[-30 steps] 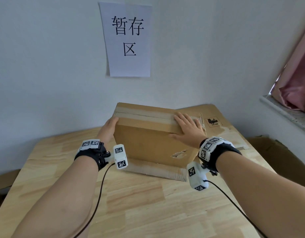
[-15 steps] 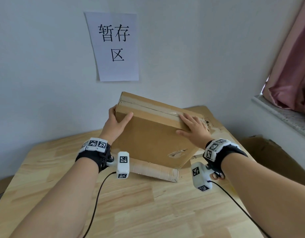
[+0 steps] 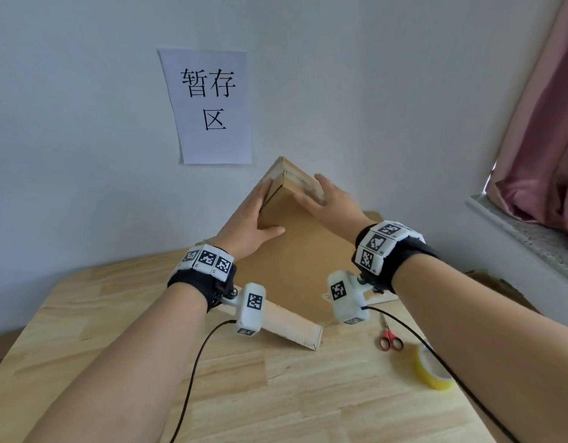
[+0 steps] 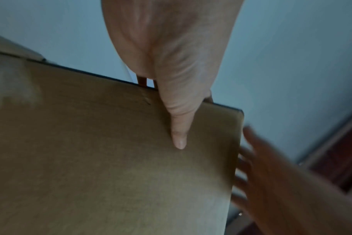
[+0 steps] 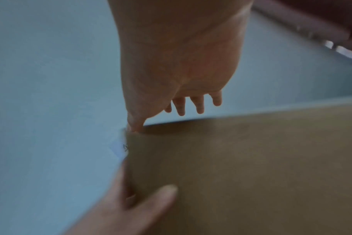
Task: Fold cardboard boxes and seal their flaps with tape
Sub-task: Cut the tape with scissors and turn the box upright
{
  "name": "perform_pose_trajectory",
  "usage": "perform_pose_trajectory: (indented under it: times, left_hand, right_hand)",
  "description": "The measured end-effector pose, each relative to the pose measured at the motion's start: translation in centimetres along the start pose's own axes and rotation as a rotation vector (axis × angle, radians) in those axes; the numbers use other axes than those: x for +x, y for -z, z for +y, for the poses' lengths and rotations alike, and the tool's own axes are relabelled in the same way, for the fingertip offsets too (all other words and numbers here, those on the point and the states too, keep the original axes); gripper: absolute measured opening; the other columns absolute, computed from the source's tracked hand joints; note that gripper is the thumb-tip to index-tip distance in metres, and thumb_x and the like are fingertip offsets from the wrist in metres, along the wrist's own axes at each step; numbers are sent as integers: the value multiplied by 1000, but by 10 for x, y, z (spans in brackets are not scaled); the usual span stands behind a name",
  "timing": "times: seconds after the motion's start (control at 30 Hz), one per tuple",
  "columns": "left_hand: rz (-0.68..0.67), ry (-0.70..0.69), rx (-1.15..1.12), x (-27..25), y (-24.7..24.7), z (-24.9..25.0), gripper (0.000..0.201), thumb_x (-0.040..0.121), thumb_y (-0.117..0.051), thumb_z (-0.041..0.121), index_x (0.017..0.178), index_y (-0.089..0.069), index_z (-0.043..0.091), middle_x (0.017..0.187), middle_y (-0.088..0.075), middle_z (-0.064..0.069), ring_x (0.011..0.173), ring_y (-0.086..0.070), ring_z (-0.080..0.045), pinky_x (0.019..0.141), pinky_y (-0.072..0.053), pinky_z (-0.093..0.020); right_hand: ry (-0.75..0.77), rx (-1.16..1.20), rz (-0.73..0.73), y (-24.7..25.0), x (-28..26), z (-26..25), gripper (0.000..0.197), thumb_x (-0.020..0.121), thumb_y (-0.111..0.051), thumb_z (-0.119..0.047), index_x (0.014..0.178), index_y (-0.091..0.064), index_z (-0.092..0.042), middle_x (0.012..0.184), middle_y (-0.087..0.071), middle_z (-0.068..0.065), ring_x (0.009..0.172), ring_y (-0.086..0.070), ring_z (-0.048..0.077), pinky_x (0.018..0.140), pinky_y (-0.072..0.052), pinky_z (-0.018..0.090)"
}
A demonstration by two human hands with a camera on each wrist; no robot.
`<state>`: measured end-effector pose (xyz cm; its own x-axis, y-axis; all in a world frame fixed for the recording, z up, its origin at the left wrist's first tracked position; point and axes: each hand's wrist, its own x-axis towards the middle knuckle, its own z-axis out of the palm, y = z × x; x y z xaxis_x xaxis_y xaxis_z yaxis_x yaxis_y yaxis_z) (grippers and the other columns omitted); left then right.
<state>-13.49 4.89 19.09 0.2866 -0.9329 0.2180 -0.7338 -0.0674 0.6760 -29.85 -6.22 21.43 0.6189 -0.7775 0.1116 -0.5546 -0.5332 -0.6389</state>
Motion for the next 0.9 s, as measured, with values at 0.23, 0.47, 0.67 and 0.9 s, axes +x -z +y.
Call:
perform_pose_trajectory:
  times: [0.23,0.47,0.67,0.9]
  left_hand:
    - [129,217,24,-6,10,-8,50,97,-48,39,144,-33,35,155,-25,11,141,-25,-9,115,-22,-33]
    - [460,805,-202,-39,20,-56,65,94,-52,39,147,-26,10,153,-29,-10,137,-32,-29,111,-29,-43]
    - [77,916,-498,-65,-8,-28,54,87,-59,50,121,-56,8,97,-64,-6,85,-61,-19,61,-48,-27]
    - [264,715,-581,-23,7,-18,62,90,-62,9,145,-35,14,137,-50,-5,109,-57,-22,89,-48,-33]
  right_hand:
    - [-89,45,95,-1,13,-10,67,94,-33,-55,149,-16,-20,154,-24,2,141,-24,27,112,-21,54]
    - [-133,168,179,12,13,3,59,96,-36,-46,148,-22,-21,151,-29,0,139,-27,24,114,-18,52]
    - [-148,234,272,14,5,24,57,96,-35,-48,147,-25,-23,150,-35,1,138,-30,25,115,-15,51]
    - [-172,388,370,24,5,33,65,93,-34,-58,147,-25,-23,146,-40,0,135,-37,23,112,-27,49]
